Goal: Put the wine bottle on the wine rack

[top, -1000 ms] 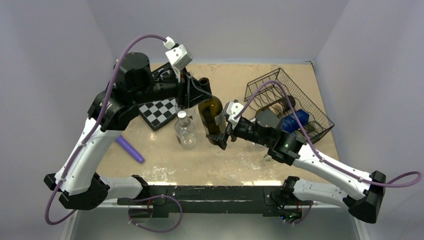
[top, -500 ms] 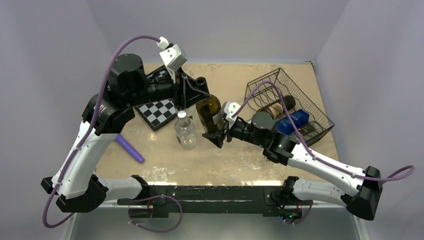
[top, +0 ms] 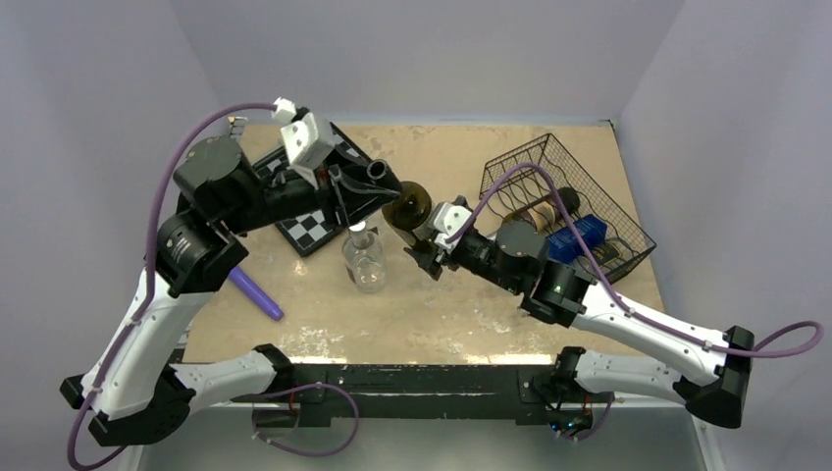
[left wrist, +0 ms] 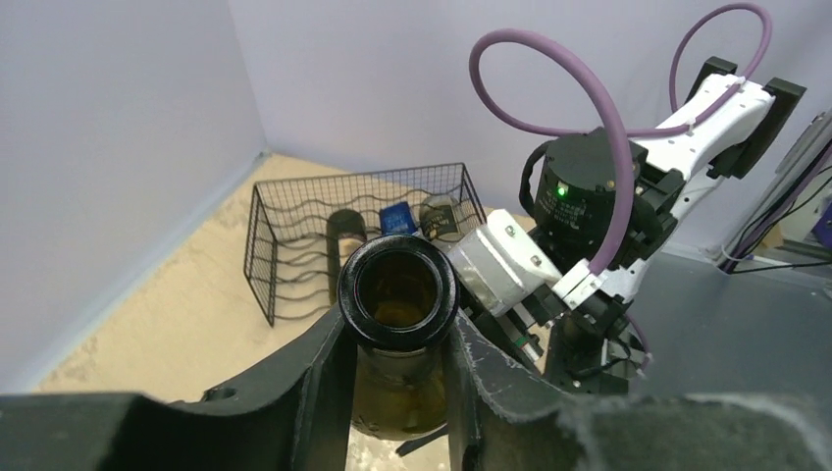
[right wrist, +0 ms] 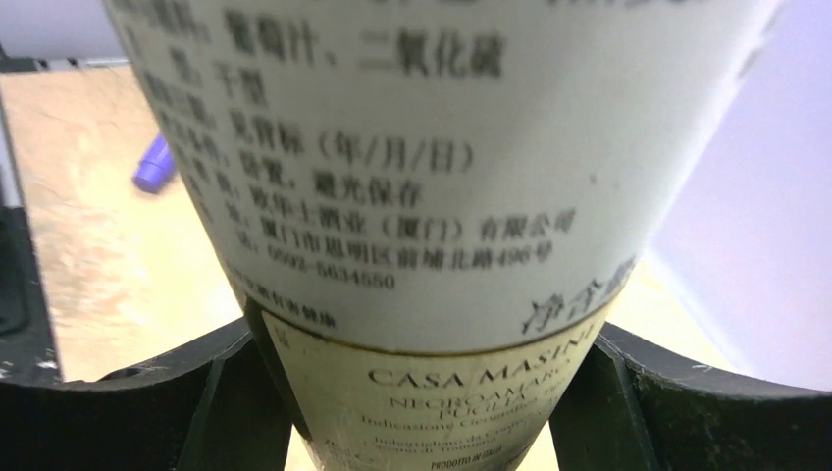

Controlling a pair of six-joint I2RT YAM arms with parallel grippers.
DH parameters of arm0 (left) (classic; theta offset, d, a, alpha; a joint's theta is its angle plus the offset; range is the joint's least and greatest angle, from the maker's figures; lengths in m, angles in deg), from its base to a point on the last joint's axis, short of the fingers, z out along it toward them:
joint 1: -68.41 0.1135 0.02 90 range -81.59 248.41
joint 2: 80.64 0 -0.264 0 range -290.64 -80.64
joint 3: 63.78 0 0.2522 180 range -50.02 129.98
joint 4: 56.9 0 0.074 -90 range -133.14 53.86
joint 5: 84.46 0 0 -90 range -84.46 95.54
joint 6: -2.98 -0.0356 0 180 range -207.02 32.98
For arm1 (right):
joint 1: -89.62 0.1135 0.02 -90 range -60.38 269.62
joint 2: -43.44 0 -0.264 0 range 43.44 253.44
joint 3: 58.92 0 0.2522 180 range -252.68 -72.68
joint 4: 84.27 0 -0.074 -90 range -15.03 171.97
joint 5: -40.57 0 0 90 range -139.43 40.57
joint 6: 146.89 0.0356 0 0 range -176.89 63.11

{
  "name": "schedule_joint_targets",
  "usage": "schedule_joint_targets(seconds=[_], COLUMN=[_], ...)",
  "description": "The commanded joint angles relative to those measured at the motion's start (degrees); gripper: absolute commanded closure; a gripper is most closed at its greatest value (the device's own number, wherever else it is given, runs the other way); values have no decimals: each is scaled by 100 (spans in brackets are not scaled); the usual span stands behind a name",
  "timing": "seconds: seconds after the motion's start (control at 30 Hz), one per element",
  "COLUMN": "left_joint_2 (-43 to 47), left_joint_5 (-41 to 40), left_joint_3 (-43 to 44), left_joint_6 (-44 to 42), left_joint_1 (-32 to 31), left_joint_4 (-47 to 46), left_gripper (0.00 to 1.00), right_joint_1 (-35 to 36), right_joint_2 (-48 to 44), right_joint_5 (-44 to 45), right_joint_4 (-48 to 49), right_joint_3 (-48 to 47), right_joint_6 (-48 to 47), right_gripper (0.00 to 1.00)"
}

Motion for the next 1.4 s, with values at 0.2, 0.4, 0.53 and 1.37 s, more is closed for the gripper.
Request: schedule_joint_targets(seconds=[0.2, 0.4, 0.53, 1.37], left_joint_2=[988, 1466, 1944, -75], left_joint_5=[-430, -697, -1110, -946], left_joint_3=[-756, -1113, -1062, 1055], left_joint_6=[-121, -446, -602, -445], left_joint_1=[-18, -18, -18, -22], left_joint_4=[-1826, -1937, -2080, 2988], left_gripper=[1, 1, 1, 5], right_joint_1=[776, 830, 828, 820], right_joint_2=[-373, -186, -62, -110], right_joint_5=[2098, 2493, 2728, 2732], right_joint_4=[1187, 1517, 2343, 2979], right_joint_3=[-975, -1059, -720, 430], right_joint_6=[-3623, -4728, -5603, -7713], right_gripper=[100, 100, 100, 100])
